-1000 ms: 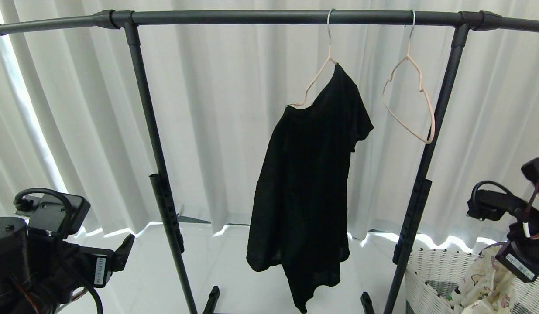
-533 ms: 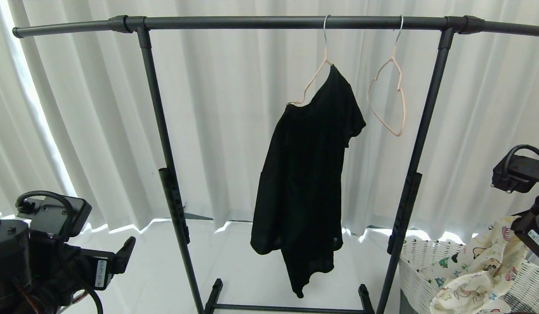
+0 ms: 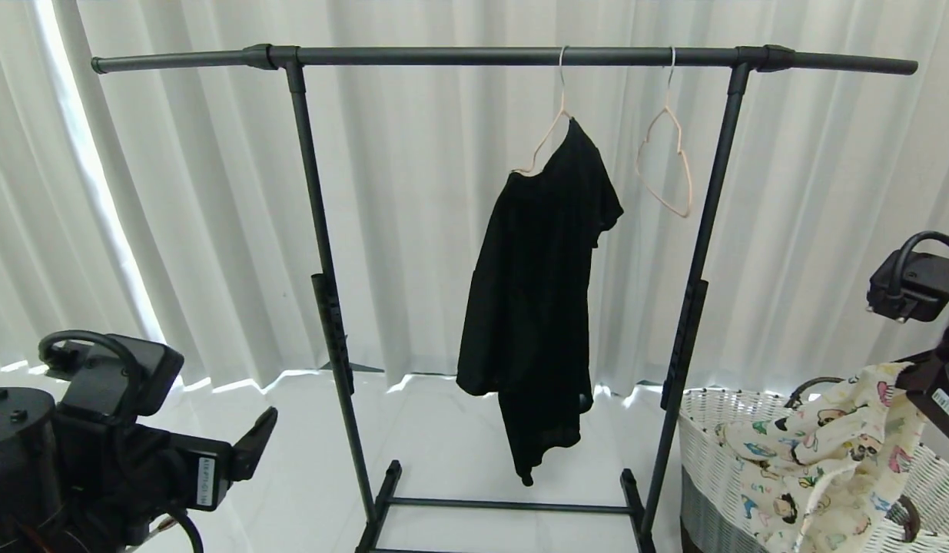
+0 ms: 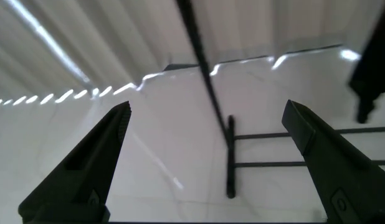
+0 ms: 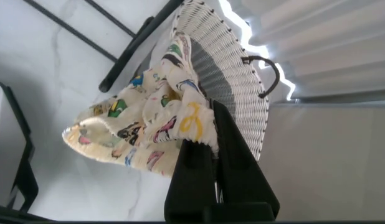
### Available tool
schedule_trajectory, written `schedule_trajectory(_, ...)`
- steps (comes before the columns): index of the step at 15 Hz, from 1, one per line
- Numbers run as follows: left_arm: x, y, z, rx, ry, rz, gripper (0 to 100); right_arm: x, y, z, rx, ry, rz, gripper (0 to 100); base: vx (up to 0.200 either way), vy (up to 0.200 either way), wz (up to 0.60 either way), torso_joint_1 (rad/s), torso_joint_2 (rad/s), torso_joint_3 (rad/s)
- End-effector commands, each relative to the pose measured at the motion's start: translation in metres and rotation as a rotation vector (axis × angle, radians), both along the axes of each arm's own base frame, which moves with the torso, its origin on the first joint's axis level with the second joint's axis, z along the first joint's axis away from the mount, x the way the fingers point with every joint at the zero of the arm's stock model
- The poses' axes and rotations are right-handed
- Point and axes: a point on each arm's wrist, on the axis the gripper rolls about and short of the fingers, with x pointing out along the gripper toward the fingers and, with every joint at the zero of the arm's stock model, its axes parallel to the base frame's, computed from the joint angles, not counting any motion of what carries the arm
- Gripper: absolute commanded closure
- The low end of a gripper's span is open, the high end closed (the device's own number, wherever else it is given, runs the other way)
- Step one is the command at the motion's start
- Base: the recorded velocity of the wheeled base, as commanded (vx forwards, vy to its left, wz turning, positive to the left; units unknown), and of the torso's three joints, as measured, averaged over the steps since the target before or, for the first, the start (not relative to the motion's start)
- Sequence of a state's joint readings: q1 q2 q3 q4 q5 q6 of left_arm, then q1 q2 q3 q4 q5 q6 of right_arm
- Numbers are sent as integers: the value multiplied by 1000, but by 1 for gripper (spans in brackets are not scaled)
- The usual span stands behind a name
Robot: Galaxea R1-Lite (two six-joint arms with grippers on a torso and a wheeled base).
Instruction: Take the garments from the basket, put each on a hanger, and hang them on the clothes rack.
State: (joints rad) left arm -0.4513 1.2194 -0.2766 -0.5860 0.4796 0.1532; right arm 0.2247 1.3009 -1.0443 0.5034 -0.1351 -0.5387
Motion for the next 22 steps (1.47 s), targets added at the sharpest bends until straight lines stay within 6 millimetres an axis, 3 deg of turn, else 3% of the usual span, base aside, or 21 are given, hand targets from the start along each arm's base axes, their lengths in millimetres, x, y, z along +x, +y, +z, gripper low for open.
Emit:
schedule_trajectory(1, 3, -26, 11, -42, -25, -119, 0, 1, 2, 1, 0, -4, 11, 100, 0, 0, 0, 0, 0, 0)
schedule_trajectory(3, 6, -47, 16, -58, -26, -203, 0, 0, 8, 5, 10, -15, 41, 100, 0, 0, 0, 0, 0, 0)
schedule_trajectory(6, 5, -95, 24, -144, -13, -365, 0, 1, 16, 8, 16, -28, 80, 100, 0, 0, 0, 0, 0, 0)
schedule_trajectory(8, 0, -125, 14, -119, 34, -458, 0, 3, 24, 10, 46, -28, 98, 100, 0, 0, 0, 0, 0, 0)
schedule_trajectory(11, -23, -151, 7, -138, 117, -736, 0, 1, 45, 14, 122, -25, 131, 100, 0, 0, 0, 0, 0, 0)
schedule_trajectory(13, -20, -160, 15, -192, 128, -840, 0, 0, 48, 14, 125, -23, 147, 100, 0, 0, 0, 0, 0, 0)
schedule_trajectory(18, 7, -200, 28, -478, 197, -750, 0, -7, 62, 16, 185, -30, 184, 100, 0, 0, 0, 0, 0, 0)
schedule_trajectory(20, 10, -209, 20, -485, 231, -747, 0, -7, 68, 17, 219, -32, 184, 100, 0, 0, 0, 0, 0, 0)
schedule_trajectory(21, 16, -220, -5, -489, 317, -707, 0, -6, 74, 17, 257, -39, 183, 100, 0, 0, 0, 0, 0, 0)
schedule_trajectory(22, 19, -224, -15, -505, 354, -677, 0, -4, 76, 16, 269, -45, 180, 100, 0, 0, 0, 0, 0, 0)
